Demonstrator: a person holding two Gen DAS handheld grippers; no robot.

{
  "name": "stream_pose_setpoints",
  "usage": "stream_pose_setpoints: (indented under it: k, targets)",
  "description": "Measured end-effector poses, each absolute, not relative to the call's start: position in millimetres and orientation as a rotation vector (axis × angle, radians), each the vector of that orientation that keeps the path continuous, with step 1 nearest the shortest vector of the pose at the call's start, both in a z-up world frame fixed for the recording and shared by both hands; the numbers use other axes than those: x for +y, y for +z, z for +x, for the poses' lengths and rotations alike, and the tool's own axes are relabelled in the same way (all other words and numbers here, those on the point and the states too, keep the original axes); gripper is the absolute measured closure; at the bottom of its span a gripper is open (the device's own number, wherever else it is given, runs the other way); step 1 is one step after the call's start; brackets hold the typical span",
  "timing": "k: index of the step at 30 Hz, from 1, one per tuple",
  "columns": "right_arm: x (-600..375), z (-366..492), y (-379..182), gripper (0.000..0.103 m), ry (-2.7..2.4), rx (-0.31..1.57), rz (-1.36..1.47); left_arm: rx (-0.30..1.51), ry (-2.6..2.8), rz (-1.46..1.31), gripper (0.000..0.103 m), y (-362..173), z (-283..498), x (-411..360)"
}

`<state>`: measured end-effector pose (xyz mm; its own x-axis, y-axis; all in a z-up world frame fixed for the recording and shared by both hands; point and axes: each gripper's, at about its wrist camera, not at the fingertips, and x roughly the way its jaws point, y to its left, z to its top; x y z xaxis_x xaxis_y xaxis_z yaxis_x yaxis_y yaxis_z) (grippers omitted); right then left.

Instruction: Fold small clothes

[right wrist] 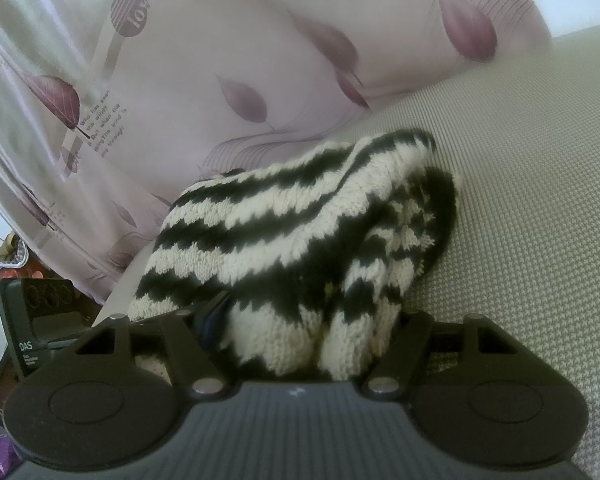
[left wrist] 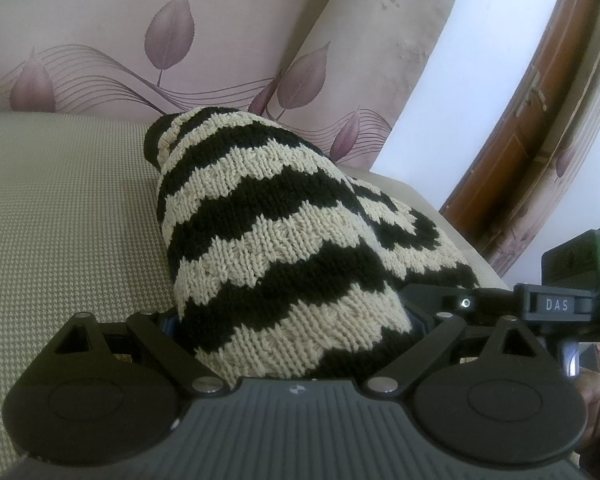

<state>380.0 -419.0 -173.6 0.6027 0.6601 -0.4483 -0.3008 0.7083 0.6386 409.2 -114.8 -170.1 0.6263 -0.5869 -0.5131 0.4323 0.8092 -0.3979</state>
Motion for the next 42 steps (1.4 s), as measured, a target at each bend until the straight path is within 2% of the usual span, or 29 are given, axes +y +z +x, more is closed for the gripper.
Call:
stream_pose_setpoints:
  k: [4,12,25,29,31,33,36,38,40,42]
  targets:
    - [-420.1,379.5,-173.4,0.034,0.589,0.727,0.540,0.677,-0.590,-0.256,0.011,-169.7,409.8,-114.6]
    - [-420.1,373.0,-169.1,0.041,0.570,0.720,0.554,0.675,-0.594,-0.278,0.024,-165.7,406.6,-110.7]
    - [-417.1,361.8,-164.2,0.045,0.570,0.714,0.642,0.679,-0.576,-0.275,0.028,-156.9,398.3,-101.9]
    - [-419.2,366.7,-170.0,0.043,0.570,0.733,0.664,0.698,-0.577,-0.262,0.022,-157.5,402.1,-102.4]
    - [-420.1,369.0,-168.9,0.035,0.550,0.737,0.650,0.713,-0.585,-0.266,0.017,-157.9,406.8,-103.0]
    - [-421.4,373.3,-169.6,0.032,0.558,0.743,0.662,0.713,-0.582,-0.252,0.008,-157.9,411.3,-103.6]
    - [-421.5,379.2,-174.0,0.029,0.554,0.744,0.669,0.714,-0.591,-0.257,0.006,-160.0,419.5,-102.1]
    - [-417.6,380.9,-175.7,0.030,0.557,0.735,0.662,0.712,-0.599,-0.273,0.010,-163.5,421.2,-101.1]
    - [-409.9,380.2,-173.3,0.041,0.557,0.731,0.616,0.697,-0.593,-0.268,0.019,-165.1,418.5,-102.0]
    - [-406.2,376.8,-170.6,0.047,0.563,0.715,0.612,0.671,-0.588,-0.241,0.028,-160.9,413.0,-103.6]
